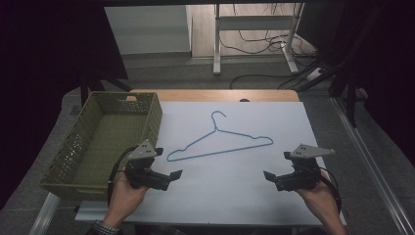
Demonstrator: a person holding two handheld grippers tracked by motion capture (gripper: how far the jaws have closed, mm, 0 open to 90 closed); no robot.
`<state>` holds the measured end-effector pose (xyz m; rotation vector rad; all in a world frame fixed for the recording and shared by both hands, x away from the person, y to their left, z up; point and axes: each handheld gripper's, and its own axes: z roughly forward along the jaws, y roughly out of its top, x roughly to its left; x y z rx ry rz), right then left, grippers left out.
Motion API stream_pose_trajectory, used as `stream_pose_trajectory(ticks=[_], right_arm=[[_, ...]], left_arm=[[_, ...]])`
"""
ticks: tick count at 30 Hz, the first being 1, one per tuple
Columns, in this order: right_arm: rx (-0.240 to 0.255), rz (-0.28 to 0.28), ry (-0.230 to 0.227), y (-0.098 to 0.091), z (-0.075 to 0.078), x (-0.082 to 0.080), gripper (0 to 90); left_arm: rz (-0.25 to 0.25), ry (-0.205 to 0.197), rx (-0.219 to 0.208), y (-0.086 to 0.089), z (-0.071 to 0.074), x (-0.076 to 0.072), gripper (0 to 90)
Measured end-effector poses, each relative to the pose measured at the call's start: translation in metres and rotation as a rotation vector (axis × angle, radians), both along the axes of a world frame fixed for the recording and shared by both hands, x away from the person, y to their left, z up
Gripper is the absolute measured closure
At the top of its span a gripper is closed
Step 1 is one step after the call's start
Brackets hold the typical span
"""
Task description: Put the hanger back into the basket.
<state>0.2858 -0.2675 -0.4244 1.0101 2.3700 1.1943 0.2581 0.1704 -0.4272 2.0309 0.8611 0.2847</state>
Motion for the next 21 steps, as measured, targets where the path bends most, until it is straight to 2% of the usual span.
stream_pose_trajectory(ticks=[2, 9, 16, 21], right_arm=[[-0.002, 0.003, -0.002, 0.002, 0.001, 0.002, 0.0], [-0.009, 0.002, 0.006, 0.007, 0.003, 0.009, 0.0], [-0.052, -0.009, 0.006, 0.018, 0.003, 0.023, 0.0], [-0.064, -0.015, 0.017, 0.024, 0.002, 0.031, 0.0]], left_arm=[[-0.006, -0.004, 0.017, -0.007, -0.001, 0.004, 0.1], [-0.034, 0.025, 0.015, -0.027, -0.009, 0.023, 0.0], [-0.021, 0.044, 0.035, -0.039, -0.023, 0.042, 0.0], [-0.016, 0.058, 0.053, -0.045, -0.030, 0.052, 0.0]])
